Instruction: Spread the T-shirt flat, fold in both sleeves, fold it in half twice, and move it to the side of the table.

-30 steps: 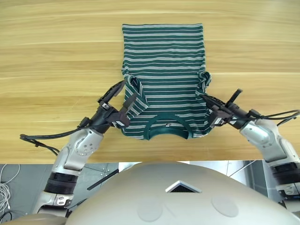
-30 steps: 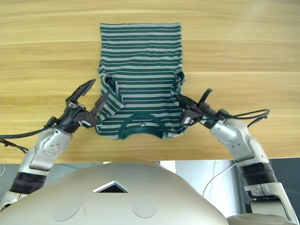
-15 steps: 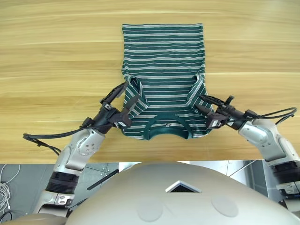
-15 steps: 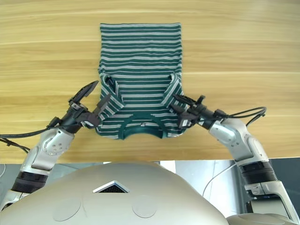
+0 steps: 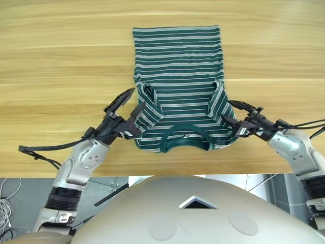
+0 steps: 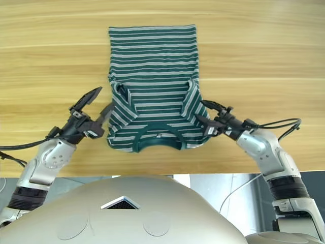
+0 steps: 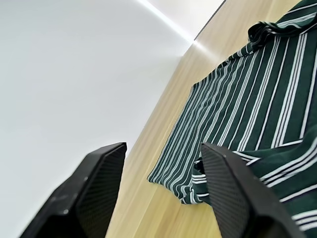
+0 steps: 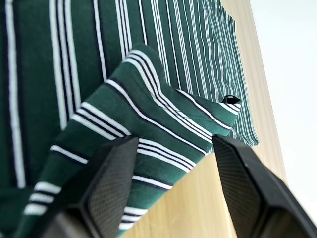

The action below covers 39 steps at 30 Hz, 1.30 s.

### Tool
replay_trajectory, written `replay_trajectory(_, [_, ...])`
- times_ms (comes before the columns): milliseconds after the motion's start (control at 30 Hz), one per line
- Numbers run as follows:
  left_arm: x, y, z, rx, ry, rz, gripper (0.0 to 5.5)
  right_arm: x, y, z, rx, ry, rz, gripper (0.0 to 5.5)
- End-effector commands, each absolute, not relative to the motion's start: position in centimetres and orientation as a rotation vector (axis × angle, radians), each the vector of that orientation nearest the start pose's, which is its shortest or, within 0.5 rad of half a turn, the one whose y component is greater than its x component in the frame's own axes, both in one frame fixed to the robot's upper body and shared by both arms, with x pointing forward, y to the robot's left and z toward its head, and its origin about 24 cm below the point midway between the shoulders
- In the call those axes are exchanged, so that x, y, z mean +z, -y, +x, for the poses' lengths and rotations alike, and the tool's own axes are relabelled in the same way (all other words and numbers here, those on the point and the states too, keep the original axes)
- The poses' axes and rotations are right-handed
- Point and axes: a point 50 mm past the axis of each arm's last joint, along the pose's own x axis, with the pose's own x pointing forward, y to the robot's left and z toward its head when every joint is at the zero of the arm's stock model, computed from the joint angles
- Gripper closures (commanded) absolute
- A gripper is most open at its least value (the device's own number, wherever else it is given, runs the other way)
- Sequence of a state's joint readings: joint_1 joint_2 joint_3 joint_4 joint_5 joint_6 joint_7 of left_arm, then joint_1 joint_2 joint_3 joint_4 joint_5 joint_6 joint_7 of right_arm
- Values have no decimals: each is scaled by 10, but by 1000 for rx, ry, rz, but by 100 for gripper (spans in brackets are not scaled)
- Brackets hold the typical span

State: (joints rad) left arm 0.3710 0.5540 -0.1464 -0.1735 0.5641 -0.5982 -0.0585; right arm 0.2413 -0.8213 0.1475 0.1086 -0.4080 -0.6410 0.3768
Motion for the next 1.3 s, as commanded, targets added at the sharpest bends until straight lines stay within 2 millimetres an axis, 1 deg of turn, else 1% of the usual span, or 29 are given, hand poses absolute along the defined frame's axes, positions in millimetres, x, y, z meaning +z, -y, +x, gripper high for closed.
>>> replay_trajectory(33, [51, -187, 165, -583, 314, 1007, 270, 55, 216, 172, 922, 178, -904, 274])
replay_trajectory(67, [53, -197, 167, -563, 300, 1037, 270, 71, 212, 173, 896, 256, -825, 274])
replay_trajectory(100, [56, -211, 168, -548, 272, 1084, 270, 89, 214, 174, 856, 320, -763, 274])
replay_trajectory(133, [58, -226, 167, -555, 232, 1129, 270, 105, 225, 177, 793, 351, -731, 274])
replay_trajectory(167, [59, -238, 165, -573, 196, 1172, 270, 116, 238, 179, 734, 359, -718, 274])
replay_trajectory(200, [60, -247, 164, -600, 169, 1210, 270, 121, 251, 179, 681, 345, -726, 274])
replay_trajectory(267, [61, -258, 160, -650, 124, 1236, 270, 109, 285, 177, 599, 205, -822, 274])
replay_trajectory(300, [54, -262, 155, -701, 67, 1252, 270, 94, 302, 171, 587, 91, -898, 274])
replay_trajectory(333, [47, -265, 149, -766, -1, 1261, 270, 79, 314, 164, 598, -13, -953, 274])
replay_trajectory(400, [31, -270, 135, -895, -129, 1271, 270, 54, 325, 149, 654, -173, -1049, 274])
replay_trajectory(433, [23, -268, 127, -969, -176, 1258, 270, 40, 327, 138, 704, -250, -1088, 274])
replay_trajectory(467, [13, -260, 117, -1052, -205, 1218, 270, 27, 325, 126, 757, -306, -1101, 274])
replay_trajectory(533, [4, -245, 105, -1170, -222, 1161, 270, 13, 316, 109, 838, -346, -1101, 274])
replay_trajectory(633, [2, -234, 100, -1249, -216, 1123, 270, 13, 301, 101, 916, -322, -1109, 274])
replay_trajectory(733, [0, -231, 102, -1314, -216, 1122, 270, 18, 284, 95, 991, -283, -1107, 274])
replay_trajectory(800, [-2, -226, 105, -1363, -197, 1122, 270, 21, 275, 95, 1025, -258, -1101, 274])
replay_trajectory(867, [-3, -222, 109, -1399, -174, 1125, 270, 22, 271, 97, 1041, -248, -1105, 274])
replay_trajectory(1000, [-5, -219, 117, -1418, -158, 1136, 270, 21, 264, 101, 1062, -232, -1101, 274])
replay_trajectory(1133, [-10, -210, 117, -1477, -131, 1115, 270, 19, 268, 106, 1051, -245, -1117, 274])
replay_trajectory(1300, [-11, -209, 112, -1502, -131, 1108, 270, 19, 267, 110, 1059, -231, -1121, 274])
